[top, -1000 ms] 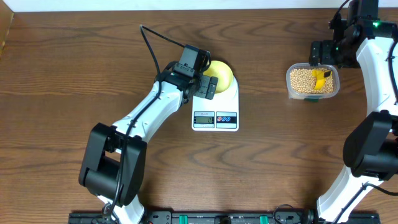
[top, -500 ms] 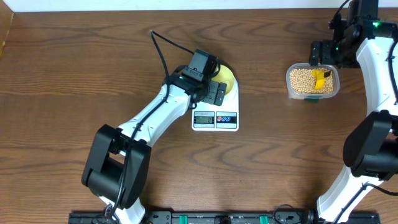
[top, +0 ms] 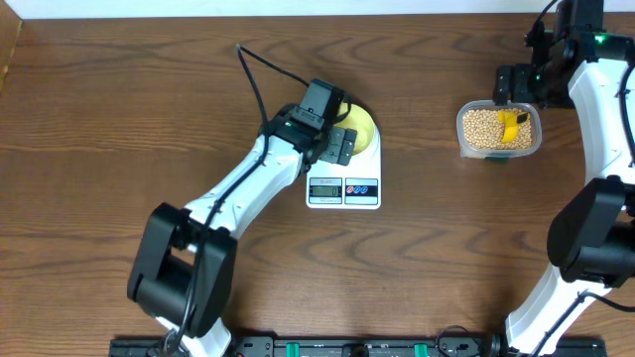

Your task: Scoop item into bowl and weigh 50g on scale

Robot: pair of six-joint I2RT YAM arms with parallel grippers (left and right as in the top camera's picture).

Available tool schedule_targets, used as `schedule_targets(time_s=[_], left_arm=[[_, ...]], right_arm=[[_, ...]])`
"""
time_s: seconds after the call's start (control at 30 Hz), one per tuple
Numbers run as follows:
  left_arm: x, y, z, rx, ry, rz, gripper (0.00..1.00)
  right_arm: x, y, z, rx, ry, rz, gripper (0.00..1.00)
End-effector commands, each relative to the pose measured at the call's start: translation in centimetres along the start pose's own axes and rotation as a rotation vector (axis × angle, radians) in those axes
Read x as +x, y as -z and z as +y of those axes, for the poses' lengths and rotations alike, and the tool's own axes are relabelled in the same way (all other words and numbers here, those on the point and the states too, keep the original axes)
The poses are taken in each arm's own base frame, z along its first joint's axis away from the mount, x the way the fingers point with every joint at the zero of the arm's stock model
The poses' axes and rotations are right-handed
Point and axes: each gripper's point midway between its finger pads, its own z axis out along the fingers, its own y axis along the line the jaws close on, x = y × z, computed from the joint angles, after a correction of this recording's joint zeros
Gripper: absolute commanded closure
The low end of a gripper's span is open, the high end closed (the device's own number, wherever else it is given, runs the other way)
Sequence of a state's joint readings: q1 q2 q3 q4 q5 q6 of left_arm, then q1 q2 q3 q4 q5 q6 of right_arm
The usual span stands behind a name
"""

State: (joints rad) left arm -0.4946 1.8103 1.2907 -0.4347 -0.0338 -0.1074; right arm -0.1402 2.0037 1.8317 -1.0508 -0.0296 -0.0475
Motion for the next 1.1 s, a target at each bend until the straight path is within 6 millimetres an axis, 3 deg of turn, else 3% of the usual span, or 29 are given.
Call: schedule_targets(time_s=[0.0, 0.1, 0.2, 0.43, 0.67, 1.07], left_arm=[[-3.4, 4.5, 0.1, 0.004, 0.008, -0.125, 0.02], [-3.6, 7.2, 0.2, 0.019, 0.009, -0.153, 0.02], [-2.2, 9.7, 0.4, 0.025, -0.019, -0.119, 0.02], [5.3, 11.7, -1.4, 0.183, -0.203, 0.158, 0.02], [10.5, 10.6, -0.8, 0.184, -0.220, 0.356, 0.02], [15.4, 5.9, -0.6, 0.191, -0.269, 0.395, 0.02]], right_arm=[[-0.3, 0.0, -0.3, 0.004, -0.003, -0.005, 0.01], [-0.3, 0.0, -0.3, 0.004, -0.003, -0.005, 0.01], [-0.3, 0.0, -0.3, 0.004, -0.003, -0.005, 0.01], [-0.3, 0.0, -0.2, 0.003, -0.001, -0.005, 0.01], [-0.3, 0.0, -0.2, 0.003, -0.001, -0.005, 0.01], [-0.3, 0.0, -0.2, 0.003, -0.001, -0.005, 0.01]])
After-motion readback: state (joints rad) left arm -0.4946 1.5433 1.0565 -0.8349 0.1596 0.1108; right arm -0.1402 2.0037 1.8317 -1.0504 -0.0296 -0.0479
